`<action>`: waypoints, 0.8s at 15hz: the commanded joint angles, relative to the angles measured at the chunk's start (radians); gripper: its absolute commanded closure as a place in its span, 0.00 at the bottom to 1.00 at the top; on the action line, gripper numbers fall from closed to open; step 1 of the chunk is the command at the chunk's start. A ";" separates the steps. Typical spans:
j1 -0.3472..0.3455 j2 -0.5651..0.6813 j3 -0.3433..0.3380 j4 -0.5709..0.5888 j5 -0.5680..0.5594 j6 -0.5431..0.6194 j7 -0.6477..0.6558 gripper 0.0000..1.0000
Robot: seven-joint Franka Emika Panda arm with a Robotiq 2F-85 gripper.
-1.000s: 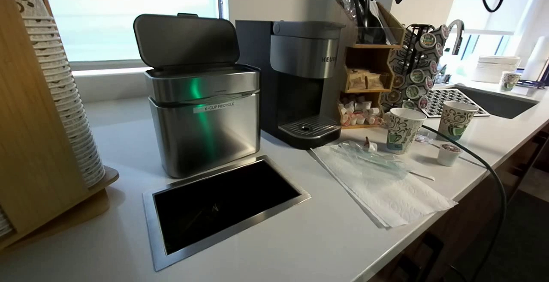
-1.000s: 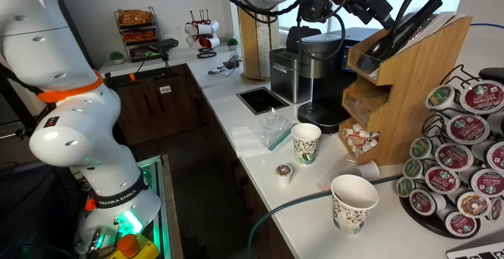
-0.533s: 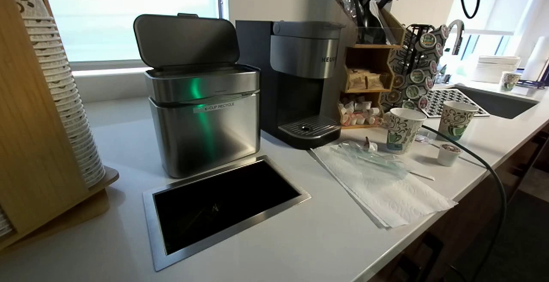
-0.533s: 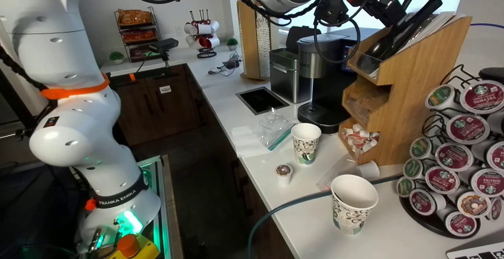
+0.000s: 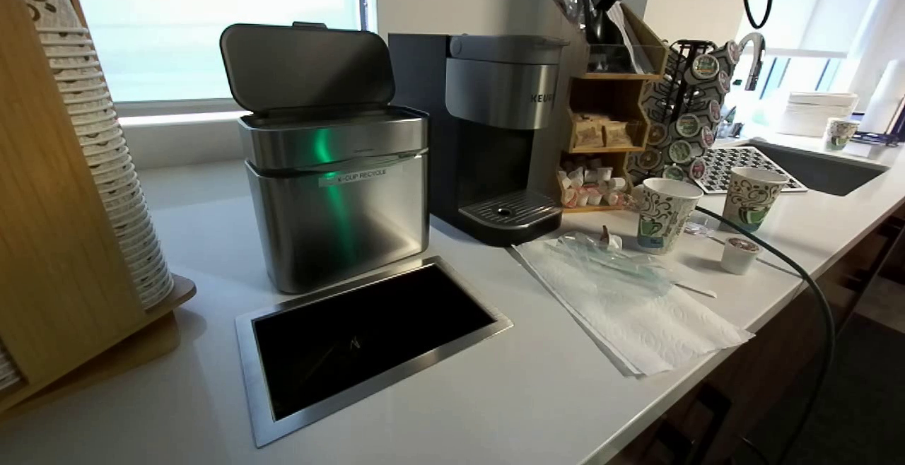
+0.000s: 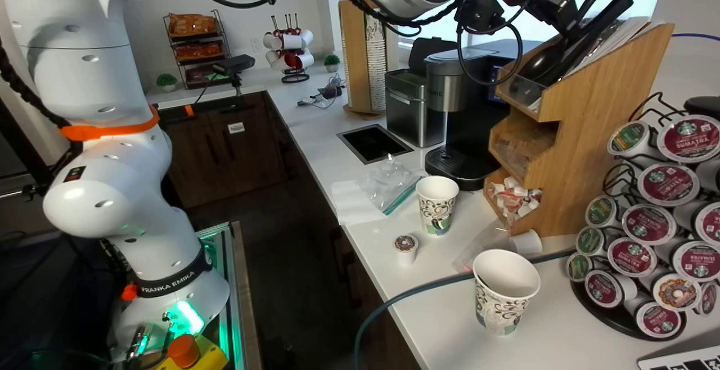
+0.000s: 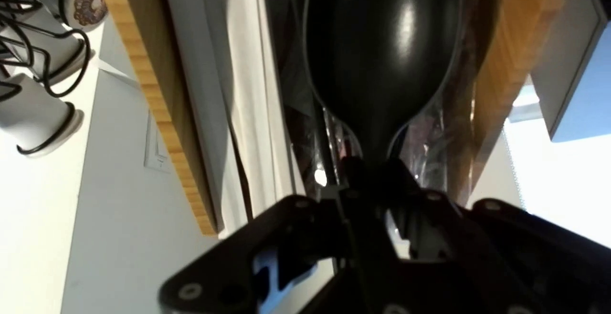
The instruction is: Put the serving spoon on the countertop
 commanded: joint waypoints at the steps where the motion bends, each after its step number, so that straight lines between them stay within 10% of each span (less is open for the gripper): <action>1: 0.007 -0.083 -0.003 -0.035 -0.022 0.061 0.016 0.95; 7: -0.001 -0.365 -0.015 -0.176 0.085 -0.228 -0.211 0.95; 12: -0.137 -0.537 -0.013 -0.267 -0.160 -0.509 -0.127 0.95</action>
